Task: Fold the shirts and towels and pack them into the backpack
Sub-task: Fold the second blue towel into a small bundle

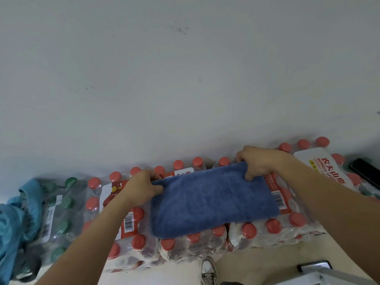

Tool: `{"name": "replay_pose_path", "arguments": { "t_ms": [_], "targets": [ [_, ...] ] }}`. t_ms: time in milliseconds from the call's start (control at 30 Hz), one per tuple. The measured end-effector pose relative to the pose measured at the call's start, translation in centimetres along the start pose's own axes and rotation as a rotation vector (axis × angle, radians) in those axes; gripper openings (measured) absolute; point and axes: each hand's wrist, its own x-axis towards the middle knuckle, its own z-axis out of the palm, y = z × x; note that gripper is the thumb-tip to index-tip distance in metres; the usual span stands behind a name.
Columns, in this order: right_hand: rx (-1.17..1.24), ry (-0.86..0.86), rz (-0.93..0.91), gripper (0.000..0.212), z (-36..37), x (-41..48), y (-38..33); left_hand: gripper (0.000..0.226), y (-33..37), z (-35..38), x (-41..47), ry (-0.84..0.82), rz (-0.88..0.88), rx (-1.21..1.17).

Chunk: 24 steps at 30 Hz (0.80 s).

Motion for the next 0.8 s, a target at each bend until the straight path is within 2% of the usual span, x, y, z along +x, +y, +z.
{"name": "replay_pose_path", "arguments": {
  "t_ms": [100, 233, 300, 400, 500, 567, 633, 700, 800],
  "targets": [
    [0.084, 0.013, 0.002, 0.04, 0.2, -0.2, 0.1, 0.013, 0.2, 0.3, -0.2, 0.029, 0.008, 0.008],
    [0.127, -0.069, 0.015, 0.041, -0.1, -0.3, 0.5, 0.015, 0.1, 0.2, -0.4, 0.011, 0.005, -0.027],
    [0.184, -0.043, -0.008, 0.029, -0.3, -0.4, 1.0, 0.014, 0.5, -0.2, -0.7, 0.021, 0.025, -0.034],
    [0.354, 0.206, -0.068, 0.014, -2.1, -2.0, 1.8, 0.02, 1.8, -1.8, -1.7, 0.235, 0.094, -0.103],
    [0.594, 0.536, -0.152, 0.025, -4.3, -5.2, 2.3, 0.022, 3.4, -4.4, -3.5, 0.553, 0.241, -0.156],
    [0.502, 0.737, -0.162, 0.032, -4.0, -7.0, 2.4, 0.026, 3.7, -5.1, -4.6, 0.66, 0.44, -0.032],
    [0.311, 0.862, -0.177, 0.043, -1.8, -7.8, 2.2, 0.028, 3.1, -4.1, -5.5, 0.631, 0.568, 0.134],
    [0.16, 0.855, -0.187, 0.044, 2.0, -7.8, 2.2, 0.033, 1.6, -1.7, -5.5, 0.516, 0.628, 0.272],
    [0.011, 0.809, -0.222, 0.022, 7.5, -7.7, 2.1, 0.038, -0.7, 2.2, -5.4, 0.307, 0.704, 0.423]
  ]
}}
